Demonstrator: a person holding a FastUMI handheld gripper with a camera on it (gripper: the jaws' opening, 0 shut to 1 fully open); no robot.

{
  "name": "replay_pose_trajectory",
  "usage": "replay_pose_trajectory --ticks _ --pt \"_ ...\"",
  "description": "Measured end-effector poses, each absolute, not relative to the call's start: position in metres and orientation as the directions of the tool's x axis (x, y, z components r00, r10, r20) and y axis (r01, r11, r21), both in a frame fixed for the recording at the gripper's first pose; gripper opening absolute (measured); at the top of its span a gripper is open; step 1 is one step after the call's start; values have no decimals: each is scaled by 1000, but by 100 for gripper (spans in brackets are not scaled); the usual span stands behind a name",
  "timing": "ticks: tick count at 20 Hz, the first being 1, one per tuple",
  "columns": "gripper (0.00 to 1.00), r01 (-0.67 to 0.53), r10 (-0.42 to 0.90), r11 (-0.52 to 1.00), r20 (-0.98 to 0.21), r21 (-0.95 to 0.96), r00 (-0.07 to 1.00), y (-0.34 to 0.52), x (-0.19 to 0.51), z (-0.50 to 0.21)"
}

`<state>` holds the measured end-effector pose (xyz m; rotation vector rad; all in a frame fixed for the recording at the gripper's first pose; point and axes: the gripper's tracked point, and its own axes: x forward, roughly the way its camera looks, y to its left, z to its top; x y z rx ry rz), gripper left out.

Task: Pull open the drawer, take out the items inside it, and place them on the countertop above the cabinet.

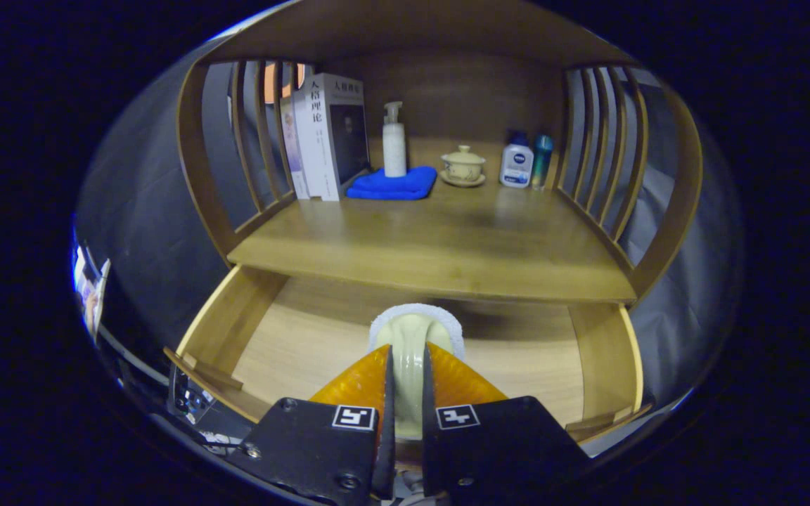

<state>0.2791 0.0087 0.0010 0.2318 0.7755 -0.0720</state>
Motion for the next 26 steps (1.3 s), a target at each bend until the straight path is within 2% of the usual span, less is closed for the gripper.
replay_pose_trajectory --ticks 6,10,26 --pt "18 175 -29 969 -627 173 778 -7 312 38" --pt "19 219 -37 948 -601 232 798 -19 346 50" --pt "19 253 -27 913 -574 318 818 -29 433 25"
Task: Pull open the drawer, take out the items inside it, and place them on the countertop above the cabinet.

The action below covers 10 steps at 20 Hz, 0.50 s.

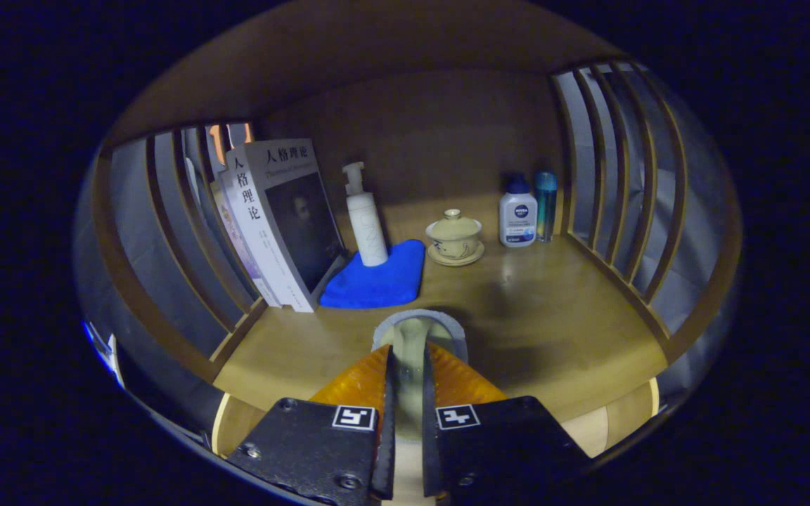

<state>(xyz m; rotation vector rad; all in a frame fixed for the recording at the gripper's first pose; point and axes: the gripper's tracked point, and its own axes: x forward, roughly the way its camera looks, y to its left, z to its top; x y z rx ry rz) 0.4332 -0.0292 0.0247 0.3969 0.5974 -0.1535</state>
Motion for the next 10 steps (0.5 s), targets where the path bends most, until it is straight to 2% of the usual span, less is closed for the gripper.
replay_pose_trajectory --ticks 10 --pt "21 241 41 860 -531 450 847 -25 451 6"
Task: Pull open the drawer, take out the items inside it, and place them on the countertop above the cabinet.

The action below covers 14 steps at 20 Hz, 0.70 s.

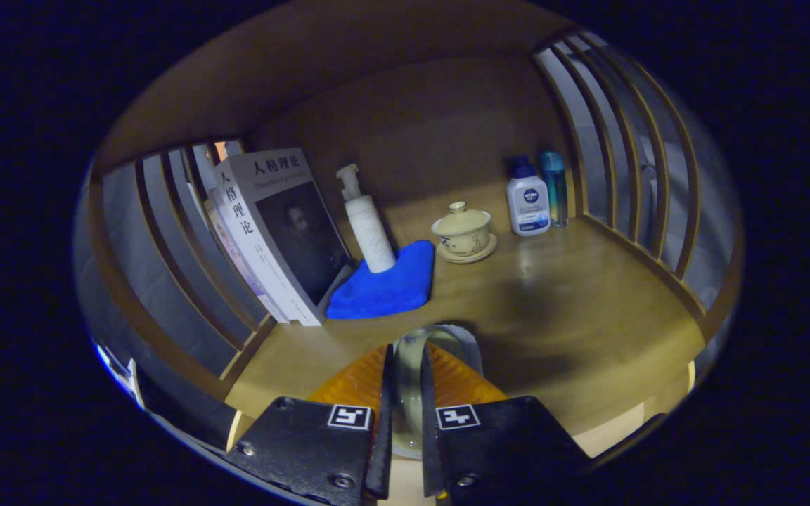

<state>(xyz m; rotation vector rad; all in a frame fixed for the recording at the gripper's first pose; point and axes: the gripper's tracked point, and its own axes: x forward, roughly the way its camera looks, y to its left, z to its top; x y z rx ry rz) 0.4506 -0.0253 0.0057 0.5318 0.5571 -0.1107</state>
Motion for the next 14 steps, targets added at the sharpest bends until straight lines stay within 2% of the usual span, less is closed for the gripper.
replay_pose_trajectory --ticks 2,6,8,10,12,14 --pt "27 219 68 850 -512 479 856 -21 452 7" --pt "71 178 70 900 -536 397 842 -10 452 11" --pt "79 143 31 953 -555 268 832 -10 452 13" --pt "79 112 -35 988 -550 106 835 -11 450 16" --pt "80 131 -132 991 -525 -40 841 -21 448 26" --pt "83 137 -157 988 -497 -78 853 -18 447 36"
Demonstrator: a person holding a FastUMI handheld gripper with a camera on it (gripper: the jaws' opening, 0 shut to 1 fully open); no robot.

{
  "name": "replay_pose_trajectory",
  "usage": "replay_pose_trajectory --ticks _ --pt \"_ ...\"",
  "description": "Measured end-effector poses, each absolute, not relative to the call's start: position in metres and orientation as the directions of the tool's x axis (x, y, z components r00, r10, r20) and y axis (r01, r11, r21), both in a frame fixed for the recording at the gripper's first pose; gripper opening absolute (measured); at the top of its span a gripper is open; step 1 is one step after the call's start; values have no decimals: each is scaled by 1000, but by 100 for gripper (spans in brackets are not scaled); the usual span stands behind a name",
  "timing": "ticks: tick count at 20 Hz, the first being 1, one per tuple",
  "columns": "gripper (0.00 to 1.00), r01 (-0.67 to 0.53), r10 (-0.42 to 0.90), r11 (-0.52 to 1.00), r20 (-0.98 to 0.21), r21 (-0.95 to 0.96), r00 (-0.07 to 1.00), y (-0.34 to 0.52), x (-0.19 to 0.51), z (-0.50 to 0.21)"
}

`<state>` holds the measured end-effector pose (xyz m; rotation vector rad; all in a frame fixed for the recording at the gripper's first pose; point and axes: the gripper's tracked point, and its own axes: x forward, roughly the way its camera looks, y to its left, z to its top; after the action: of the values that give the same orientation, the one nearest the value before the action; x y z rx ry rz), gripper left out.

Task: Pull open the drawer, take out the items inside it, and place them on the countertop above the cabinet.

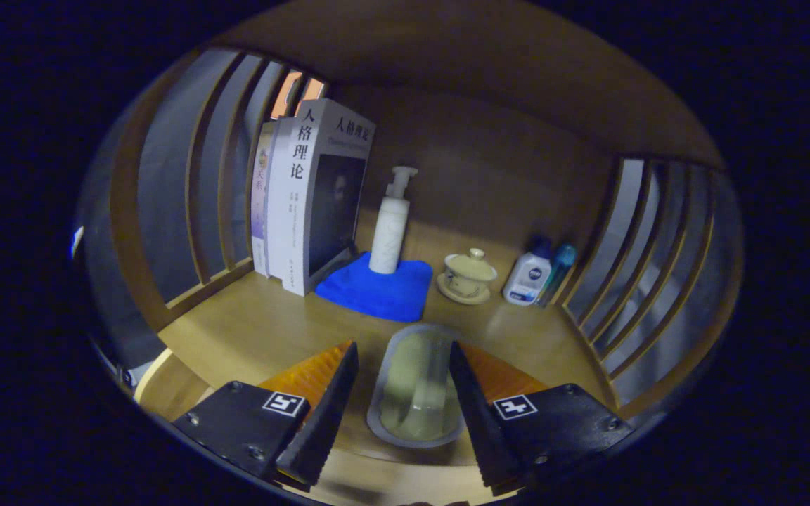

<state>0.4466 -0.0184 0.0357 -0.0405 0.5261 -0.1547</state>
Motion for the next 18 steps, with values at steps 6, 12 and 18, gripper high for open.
replay_pose_trajectory --ticks 6,12,18 --pt "83 143 -135 990 -477 -20 869 -16 440 38" --pt "83 148 -132 989 -391 10 911 -14 393 50" --pt "87 148 -143 989 -233 4 962 9 292 67"
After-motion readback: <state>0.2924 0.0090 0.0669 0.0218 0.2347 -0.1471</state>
